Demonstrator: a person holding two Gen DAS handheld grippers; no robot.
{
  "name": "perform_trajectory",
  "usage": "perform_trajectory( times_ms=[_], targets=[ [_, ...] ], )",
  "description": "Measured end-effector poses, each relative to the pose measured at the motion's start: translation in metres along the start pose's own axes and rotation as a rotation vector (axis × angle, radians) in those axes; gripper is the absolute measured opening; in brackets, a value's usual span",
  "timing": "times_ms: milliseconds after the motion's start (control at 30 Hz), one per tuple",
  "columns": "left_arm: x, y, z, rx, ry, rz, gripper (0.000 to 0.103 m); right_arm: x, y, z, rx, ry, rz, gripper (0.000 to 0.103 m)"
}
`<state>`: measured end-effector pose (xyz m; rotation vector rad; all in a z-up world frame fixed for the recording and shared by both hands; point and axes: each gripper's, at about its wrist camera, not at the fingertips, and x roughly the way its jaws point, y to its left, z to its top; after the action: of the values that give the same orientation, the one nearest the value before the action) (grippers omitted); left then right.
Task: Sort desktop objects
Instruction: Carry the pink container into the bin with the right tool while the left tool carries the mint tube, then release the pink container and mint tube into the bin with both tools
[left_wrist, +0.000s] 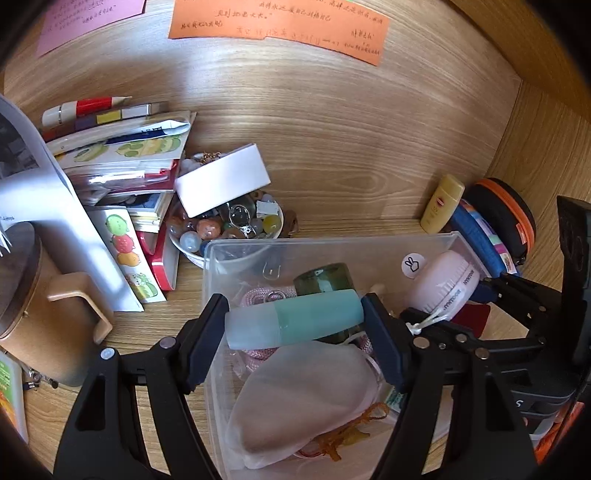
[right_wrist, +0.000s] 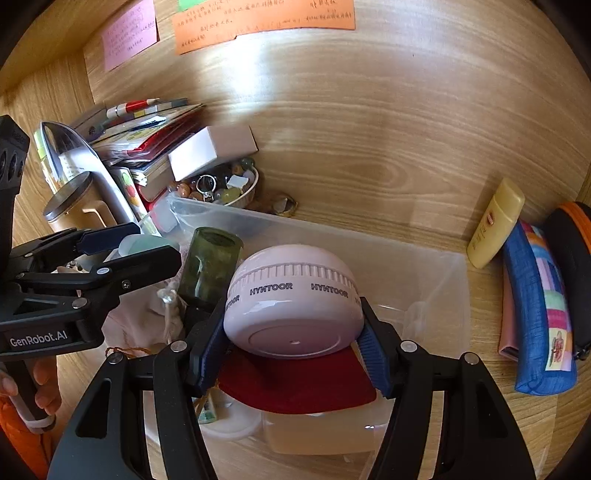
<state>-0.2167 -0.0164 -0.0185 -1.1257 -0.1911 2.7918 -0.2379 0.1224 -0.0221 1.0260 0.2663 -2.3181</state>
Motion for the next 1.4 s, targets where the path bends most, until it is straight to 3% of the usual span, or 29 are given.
perform_trajectory(
  times_ms=[300, 567, 800, 900, 1200, 1400],
  targets=[
    [0.004, -0.005, -0.002, 0.036, -0.004, 0.023, 0.074, 0.001, -0.002, 0.0, -0.005, -0.002, -0.023, 0.061],
    [0.003, -0.006, -0.003, 0.038, -0.012, 0.03, 0.077, -0.005, -0.003, 0.0, -0.022, -0.017, -0.056, 0.068],
    [-0.006, -0.005, -0.001, 0.024, -0.029, 0.019, 0.087, -0.016, -0.002, -0.001, -0.034, -0.044, -0.085, 0.074],
    [-0.016, -0.006, 0.0, 0.019, -0.037, 0.043, 0.091, -0.023, -0.002, 0.001, -0.045, -0.05, -0.114, 0.082],
    [-0.053, -0.006, 0.003, -0.031, -0.082, 0.121, 0.098, -0.059, -0.001, 0.0, -0.061, -0.117, -0.147, 0.085],
    [-0.073, -0.006, -0.006, -0.044, -0.1, 0.143, 0.098, -0.08, -0.005, -0.009, -0.029, -0.141, -0.14, 0.092]
  ],
)
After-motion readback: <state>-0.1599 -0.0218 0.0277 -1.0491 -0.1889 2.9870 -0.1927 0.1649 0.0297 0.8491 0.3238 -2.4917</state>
